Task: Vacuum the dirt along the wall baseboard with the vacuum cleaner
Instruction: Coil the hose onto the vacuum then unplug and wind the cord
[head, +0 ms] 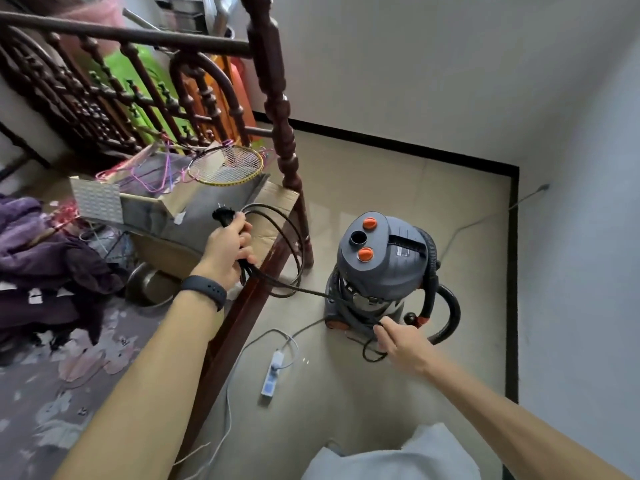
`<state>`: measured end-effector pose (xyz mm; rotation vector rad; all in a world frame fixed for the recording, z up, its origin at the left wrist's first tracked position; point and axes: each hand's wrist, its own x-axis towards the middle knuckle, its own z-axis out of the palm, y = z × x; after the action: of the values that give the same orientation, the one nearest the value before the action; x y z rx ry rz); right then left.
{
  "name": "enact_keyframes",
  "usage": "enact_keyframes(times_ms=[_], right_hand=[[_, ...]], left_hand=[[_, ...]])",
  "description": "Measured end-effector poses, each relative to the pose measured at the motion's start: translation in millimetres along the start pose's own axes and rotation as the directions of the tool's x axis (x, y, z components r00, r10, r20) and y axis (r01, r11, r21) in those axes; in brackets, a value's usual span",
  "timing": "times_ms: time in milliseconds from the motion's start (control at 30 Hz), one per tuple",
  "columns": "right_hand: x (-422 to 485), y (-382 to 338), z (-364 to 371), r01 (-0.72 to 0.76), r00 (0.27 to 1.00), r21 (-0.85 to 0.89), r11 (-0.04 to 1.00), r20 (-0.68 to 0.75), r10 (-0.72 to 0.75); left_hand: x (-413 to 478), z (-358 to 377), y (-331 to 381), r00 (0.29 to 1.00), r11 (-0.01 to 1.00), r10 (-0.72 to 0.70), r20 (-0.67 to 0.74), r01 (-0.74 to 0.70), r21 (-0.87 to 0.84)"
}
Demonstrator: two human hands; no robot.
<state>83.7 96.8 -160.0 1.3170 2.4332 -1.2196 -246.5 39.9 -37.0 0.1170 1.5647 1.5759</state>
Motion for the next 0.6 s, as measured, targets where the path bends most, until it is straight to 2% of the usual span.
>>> enact_keyframes(times_ms=[67,133,200,267,300,333,433,500,600], right_hand=[[1.9,-12.5,2.8,-0.016,0.996,0.163,0.986,-0.083,0.03],[9.3,-37.0,-3.0,-0.035,0.987,0.354,0.934,-0.136,0.088],[26.7,-63.7,-20.0,-0.058,0.984,0.583,0.81,-0.104,0.145],[48.8,-89.2,-45.1,-0.085,0.984,0.77,0.632,-0.033,0.173],[60.7,-99.8,-59.4,-0.076,0.988,0.812,0.579,-0.018,0.154],[73.8,-108.8,-73.8,-0.057,0.993,0.821,0.568,-0.015,0.121],[114.3,-123.6,-112.4,-0.028,0.998,0.79,0.613,-0.008,0.056],[144.7,-120.0,-136.2,-0.023,0.997,0.823,0.568,-0.022,0.072],[188.1,-105.9,-177.2,-0.033,0.989,0.909,0.415,-0.031,0.145]], left_hand=[[2.5,4.0,-13.7,0.999,0.969,0.046,-0.008,-0.042,0.243],[5.8,11.2,-35.1,0.999,0.915,0.048,-0.002,-0.043,0.4],[8.1,20.2,-60.7,0.999,0.874,0.018,0.035,-0.033,0.485],[9.7,35.2,-87.0,0.995,0.868,-0.004,0.104,-0.048,0.493],[9.3,45.7,-98.2,0.991,0.885,-0.018,0.133,-0.046,0.462],[10.2,57.4,-106.2,0.986,0.913,-0.036,0.162,-0.033,0.406],[22.8,92.9,-104.1,0.961,0.969,-0.101,0.257,0.036,0.244],[45.1,109.3,-85.5,0.946,0.937,-0.089,0.31,-0.027,0.35],[76.6,131.9,-55.9,0.904,0.846,-0.092,0.416,-0.15,0.512]])
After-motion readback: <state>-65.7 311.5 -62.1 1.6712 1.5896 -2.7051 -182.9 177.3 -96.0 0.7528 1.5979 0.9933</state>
